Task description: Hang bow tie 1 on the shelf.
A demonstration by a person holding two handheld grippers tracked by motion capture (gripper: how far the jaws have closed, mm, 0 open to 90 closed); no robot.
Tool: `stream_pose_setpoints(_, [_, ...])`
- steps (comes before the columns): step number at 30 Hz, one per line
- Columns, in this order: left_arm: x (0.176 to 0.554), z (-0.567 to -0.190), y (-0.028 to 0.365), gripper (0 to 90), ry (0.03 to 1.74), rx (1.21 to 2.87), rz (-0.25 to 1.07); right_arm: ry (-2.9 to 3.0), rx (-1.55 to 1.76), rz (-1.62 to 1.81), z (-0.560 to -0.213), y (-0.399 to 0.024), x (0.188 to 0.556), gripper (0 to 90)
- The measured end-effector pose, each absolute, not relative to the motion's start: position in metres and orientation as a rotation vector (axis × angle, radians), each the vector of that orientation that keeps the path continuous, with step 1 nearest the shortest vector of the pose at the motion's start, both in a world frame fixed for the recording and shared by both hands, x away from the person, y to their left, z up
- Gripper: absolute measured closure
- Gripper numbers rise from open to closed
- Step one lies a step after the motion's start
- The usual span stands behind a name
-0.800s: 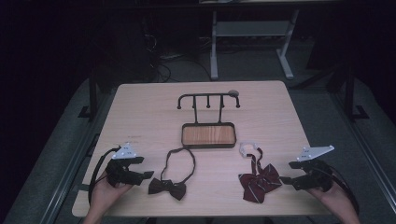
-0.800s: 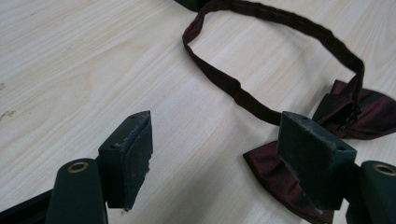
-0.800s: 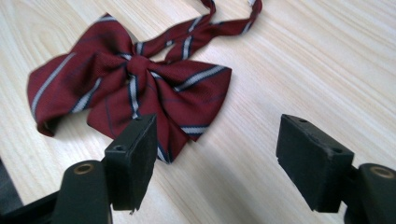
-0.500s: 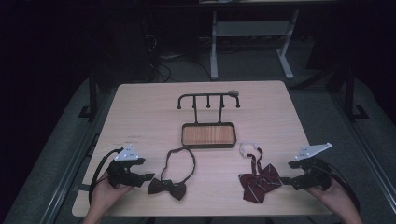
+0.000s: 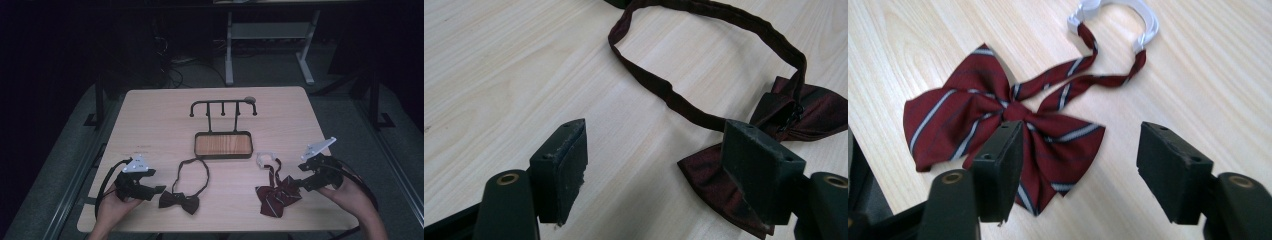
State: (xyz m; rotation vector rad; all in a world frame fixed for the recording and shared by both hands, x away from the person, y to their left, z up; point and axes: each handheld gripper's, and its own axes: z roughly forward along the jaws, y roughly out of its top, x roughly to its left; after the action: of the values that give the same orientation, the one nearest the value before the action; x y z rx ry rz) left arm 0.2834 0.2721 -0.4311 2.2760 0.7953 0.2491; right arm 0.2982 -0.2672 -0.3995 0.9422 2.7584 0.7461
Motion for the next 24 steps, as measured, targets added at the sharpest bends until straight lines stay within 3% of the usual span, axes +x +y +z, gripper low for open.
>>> stream_pose_setpoints(24, [0.284,-0.431,0.272,26.9,0.807,2.242,0.204,2.87,0.866,0.652,-0.398,-0.226,0.354,46.3])
